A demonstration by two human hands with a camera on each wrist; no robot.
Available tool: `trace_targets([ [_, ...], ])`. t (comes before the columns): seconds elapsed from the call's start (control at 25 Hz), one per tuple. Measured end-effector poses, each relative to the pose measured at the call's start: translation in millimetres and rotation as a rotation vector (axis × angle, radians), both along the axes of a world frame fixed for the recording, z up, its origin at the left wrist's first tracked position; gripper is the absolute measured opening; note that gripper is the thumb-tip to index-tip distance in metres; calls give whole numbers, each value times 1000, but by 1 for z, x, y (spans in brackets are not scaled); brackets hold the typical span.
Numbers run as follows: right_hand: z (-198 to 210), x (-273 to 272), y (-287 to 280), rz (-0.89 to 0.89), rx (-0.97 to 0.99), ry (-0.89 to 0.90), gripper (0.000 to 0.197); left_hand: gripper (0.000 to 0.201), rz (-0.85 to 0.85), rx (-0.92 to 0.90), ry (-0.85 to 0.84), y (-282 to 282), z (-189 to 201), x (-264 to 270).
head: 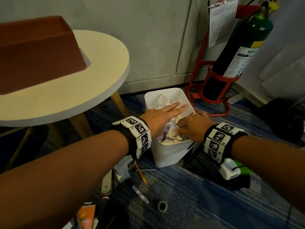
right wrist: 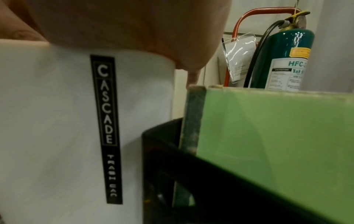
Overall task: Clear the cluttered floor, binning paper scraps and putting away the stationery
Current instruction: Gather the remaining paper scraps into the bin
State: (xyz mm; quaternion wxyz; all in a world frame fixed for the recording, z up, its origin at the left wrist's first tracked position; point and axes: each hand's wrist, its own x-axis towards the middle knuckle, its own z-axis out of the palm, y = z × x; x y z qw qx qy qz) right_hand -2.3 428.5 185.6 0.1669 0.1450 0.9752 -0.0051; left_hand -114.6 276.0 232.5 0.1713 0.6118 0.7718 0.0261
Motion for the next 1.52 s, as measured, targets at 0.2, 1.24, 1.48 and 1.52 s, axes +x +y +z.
trace_targets([
  [0.2, 7, 4, -7, -41, 24, 217, 55, 87, 79, 164, 124, -13, 7, 5],
  [1.24, -171, -107, -390, 553, -560, -245, 24, 55, 982, -264, -442, -515, -258, -6],
  [1.48, -201, -128, -468, 622, -574, -286, 42, 78, 1155, -91, -192, -528, -298, -20],
  [1.52, -210, -129, -475, 613, -563, -305, 45, 83, 1127, -101, -155, -533, -301, -24],
])
